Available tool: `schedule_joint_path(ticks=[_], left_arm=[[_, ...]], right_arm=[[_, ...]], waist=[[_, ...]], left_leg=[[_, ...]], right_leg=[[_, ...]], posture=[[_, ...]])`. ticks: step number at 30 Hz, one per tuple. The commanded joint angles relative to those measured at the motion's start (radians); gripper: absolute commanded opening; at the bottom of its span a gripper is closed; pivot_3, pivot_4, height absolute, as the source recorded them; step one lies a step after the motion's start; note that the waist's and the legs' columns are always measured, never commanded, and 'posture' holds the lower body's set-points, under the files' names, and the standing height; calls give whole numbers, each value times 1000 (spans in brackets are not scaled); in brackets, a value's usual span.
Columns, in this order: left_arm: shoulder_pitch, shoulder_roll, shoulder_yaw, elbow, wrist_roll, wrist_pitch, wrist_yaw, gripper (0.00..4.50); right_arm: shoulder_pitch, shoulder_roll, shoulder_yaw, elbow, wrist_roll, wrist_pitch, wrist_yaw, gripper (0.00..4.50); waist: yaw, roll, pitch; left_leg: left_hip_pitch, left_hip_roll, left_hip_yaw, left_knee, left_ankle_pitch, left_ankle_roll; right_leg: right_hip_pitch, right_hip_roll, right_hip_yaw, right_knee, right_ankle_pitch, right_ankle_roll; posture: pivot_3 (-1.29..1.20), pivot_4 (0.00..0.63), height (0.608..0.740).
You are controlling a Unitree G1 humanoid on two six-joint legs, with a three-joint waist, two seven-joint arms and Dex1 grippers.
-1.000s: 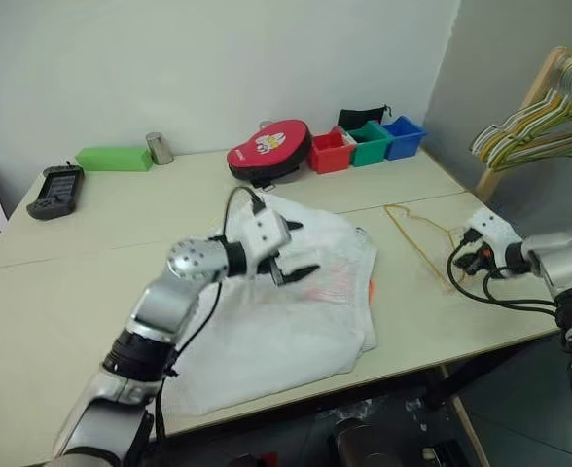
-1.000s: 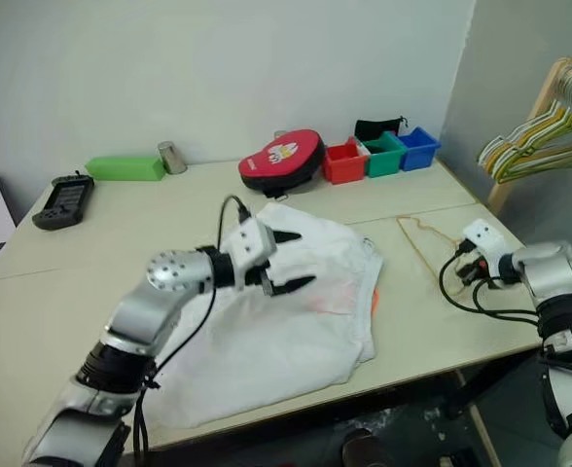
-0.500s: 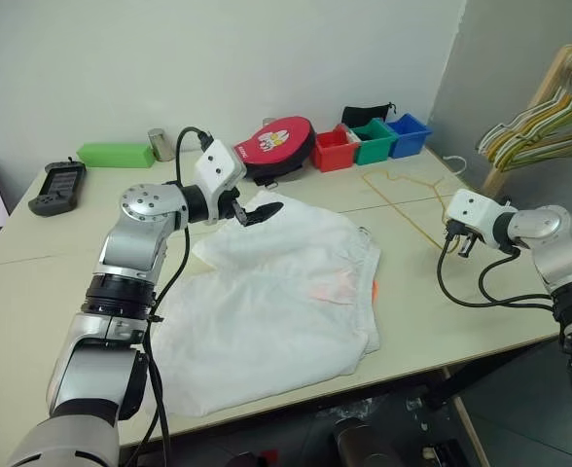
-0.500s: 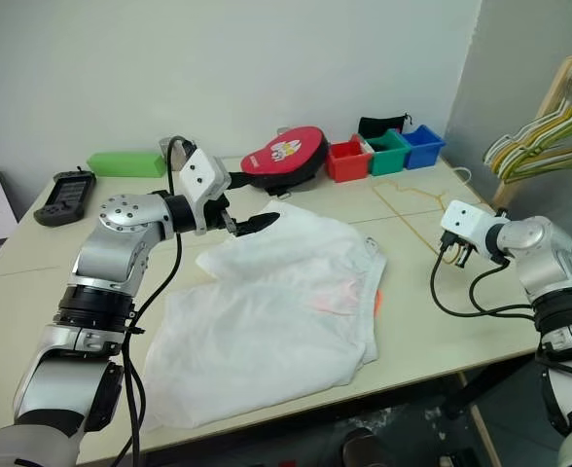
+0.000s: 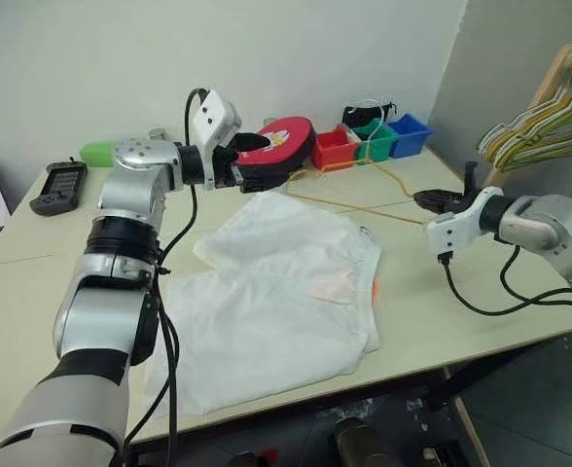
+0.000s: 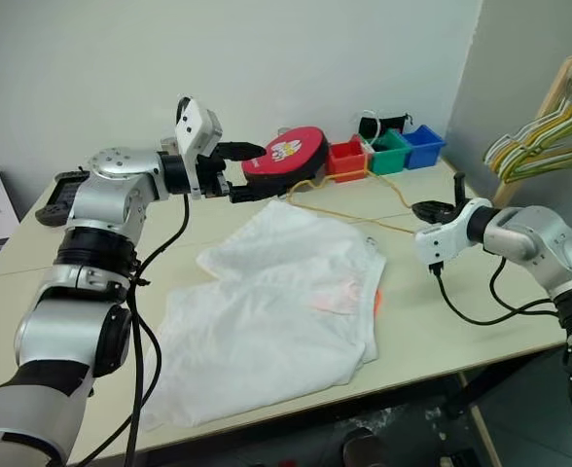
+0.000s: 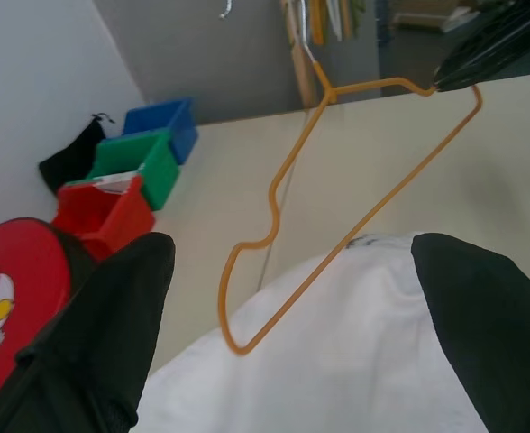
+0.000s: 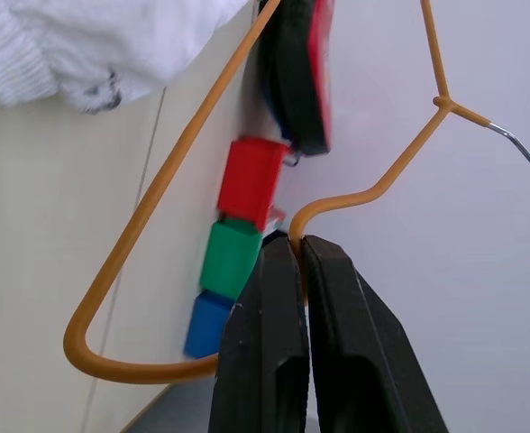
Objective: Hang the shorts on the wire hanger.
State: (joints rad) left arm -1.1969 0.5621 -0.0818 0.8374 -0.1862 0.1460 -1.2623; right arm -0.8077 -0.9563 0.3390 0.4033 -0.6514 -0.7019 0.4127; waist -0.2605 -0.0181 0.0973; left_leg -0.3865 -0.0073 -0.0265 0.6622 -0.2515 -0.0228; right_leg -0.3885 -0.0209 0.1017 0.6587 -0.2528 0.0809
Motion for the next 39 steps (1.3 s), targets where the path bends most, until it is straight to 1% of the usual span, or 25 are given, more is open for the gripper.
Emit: schedule_joint_path(ticks=[1,3,8,13,15,17,18,19,20,21,22,25,26,31,34,36,39], left_arm=[[-63,5,-40,100,73,-105,-65,4500],[-79,0,-59,144,110,-155,-60,4500],[-113,-10,-81,239,166,-227,-108,4500],[-99,2,-129,264,223,-247,-248,4500],[-94,6,-136,267,237,-249,-276,4500],[-90,6,-135,275,250,-264,-262,4140],[-90,5,-134,279,255,-269,-256,4057],[-89,4,-133,283,260,-275,-251,3714],[-88,3,-132,285,263,-279,-250,3582],[-88,2,-131,287,266,-283,-250,3220],[-87,1,-129,289,269,-287,-246,3118],[-89,-3,-123,296,271,-286,-245,2450],[-88,-3,-122,298,272,-289,-243,2160],[-88,-5,-118,304,272,-292,-235,1212],[-84,-3,-119,302,272,-295,-236,435],[-82,-1,-119,299,271,-293,-240,42],[-79,-1,-117,295,269,-292,-243,5]], right_arm=[[-11,10,-36,-85,-13,-32,-41,36],[-9,16,-40,-110,-9,-38,-39,36],[2,25,-46,-158,-20,-51,-50,36],[-3,41,-57,-178,-27,-36,-58,36],[-7,43,-57,-173,-33,-35,-64,36],[-10,42,-58,-164,-41,-34,-76,0],[-12,43,-57,-161,-44,-33,-79,0],[-14,44,-57,-162,-45,-33,-83,0],[-15,44,-57,-163,-45,-32,-85,0],[-15,44,-56,-163,-46,-32,-87,0],[-16,45,-56,-164,-45,-31,-88,0],[-22,50,-53,-161,-45,-27,-90,0],[-24,52,-52,-159,-47,-26,-93,0],[-29,59,-49,-149,-52,-26,-96,0],[-33,65,-48,-140,-49,-23,-98,0],[-35,67,-47,-132,-52,-22,-102,0],[-37,68,-45,-121,-53,-18,-102,0]], waist=[[-3,0,0],[-10,0,0],[-19,0,0],[-35,0,0],[-43,0,0],[-49,0,0],[-50,0,0],[-51,0,0],[-55,0,0],[-57,0,0],[-60,0,0],[-70,0,0],[-73,0,0],[-79,0,0],[-79,0,0],[-79,0,0],[-79,0,0]], left_leg=[[0,0,0,0,0,0],[0,0,0,0,0,0],[0,0,0,1,0,0],[0,0,0,1,0,0],[0,0,0,1,0,0],[0,0,0,1,0,0],[0,0,0,1,0,0],[0,0,0,1,0,0],[1,0,0,1,0,0],[1,0,0,1,0,0],[1,0,0,1,0,0],[2,0,0,1,1,0],[2,0,0,1,1,1],[2,0,0,1,1,1],[2,0,0,1,1,1],[2,0,0,1,1,1],[2,0,0,2,1,1]], right_leg=[[0,0,0,0,0,0],[0,0,0,1,0,0],[0,0,0,1,0,0],[0,0,0,2,0,0],[0,0,0,2,0,0],[0,0,0,2,0,0],[0,0,0,2,0,0],[0,0,0,3,0,0],[0,0,0,3,0,0],[0,0,1,3,0,0],[0,0,1,4,0,0],[0,0,1,4,0,0],[0,0,1,4,0,0],[0,0,1,5,0,0],[0,0,1,5,0,0],[1,0,1,5,0,0],[1,0,1,5,0,0]], posture=[[-213,0,740],[-213,0,740],[-235,0,740],[-245,0,740],[-248,0,740],[-252,0,740],[-252,0,740],[-252,0,740],[-252,0,740],[-252,0,740],[-252,0,740],[-254,2,740],[-253,5,740],[-249,7,740],[-248,7,740],[-248,7,740],[-248,7,740]])
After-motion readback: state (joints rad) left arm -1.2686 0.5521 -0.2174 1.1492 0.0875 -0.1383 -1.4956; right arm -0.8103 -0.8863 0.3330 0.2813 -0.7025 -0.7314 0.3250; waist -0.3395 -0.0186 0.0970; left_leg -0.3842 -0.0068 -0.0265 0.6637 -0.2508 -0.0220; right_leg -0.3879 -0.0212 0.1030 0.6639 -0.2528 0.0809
